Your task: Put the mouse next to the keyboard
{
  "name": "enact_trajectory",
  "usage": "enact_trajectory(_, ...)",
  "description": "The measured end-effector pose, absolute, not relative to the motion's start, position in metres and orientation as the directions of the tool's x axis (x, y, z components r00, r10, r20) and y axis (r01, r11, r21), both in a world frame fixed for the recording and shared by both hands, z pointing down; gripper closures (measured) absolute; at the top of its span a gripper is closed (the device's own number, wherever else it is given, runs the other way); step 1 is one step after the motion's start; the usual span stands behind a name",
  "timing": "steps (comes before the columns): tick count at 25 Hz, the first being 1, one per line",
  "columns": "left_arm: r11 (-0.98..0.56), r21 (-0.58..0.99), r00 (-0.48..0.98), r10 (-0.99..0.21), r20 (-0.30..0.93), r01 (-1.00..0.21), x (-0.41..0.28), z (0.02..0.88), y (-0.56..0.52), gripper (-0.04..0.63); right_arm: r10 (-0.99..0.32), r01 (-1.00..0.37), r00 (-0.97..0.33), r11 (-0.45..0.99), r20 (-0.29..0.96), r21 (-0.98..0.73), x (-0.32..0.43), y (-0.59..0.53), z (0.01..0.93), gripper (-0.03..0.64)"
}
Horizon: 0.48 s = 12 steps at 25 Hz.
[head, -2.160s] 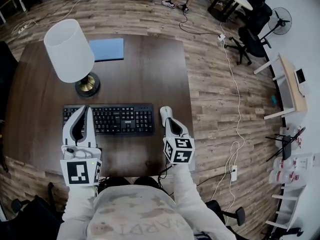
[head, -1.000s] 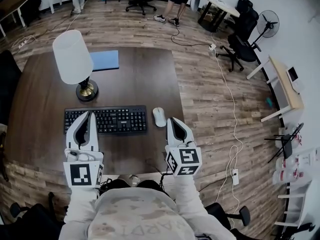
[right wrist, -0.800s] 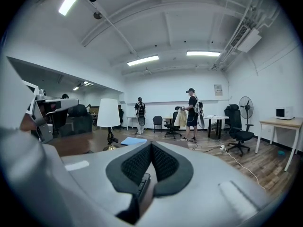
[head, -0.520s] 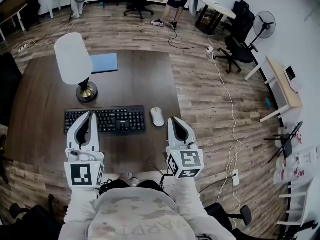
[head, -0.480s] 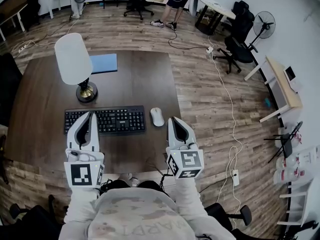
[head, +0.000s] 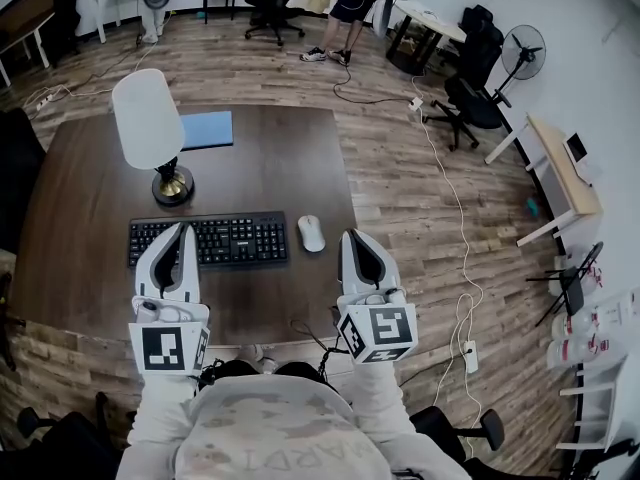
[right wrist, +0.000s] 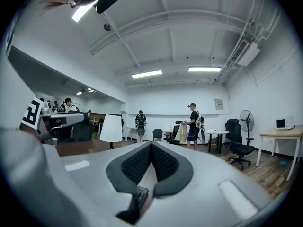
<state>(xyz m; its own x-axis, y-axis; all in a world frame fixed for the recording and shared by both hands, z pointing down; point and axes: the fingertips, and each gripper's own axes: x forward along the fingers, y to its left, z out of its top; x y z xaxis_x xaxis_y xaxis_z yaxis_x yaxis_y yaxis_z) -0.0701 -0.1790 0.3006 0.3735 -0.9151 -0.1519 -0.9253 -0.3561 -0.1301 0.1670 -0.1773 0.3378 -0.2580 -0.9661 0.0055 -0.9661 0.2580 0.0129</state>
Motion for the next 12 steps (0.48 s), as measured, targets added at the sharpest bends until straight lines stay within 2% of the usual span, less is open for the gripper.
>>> enact_trajectory(12,-0.369,-0.132,0.388,-0.905,-0.176,-0.920,-0.063,0.291,-0.164,0.589,-0.962,-0.964,-0.267,0.265,-0.059,0.034,0.168,-0.154,0.311,0.607)
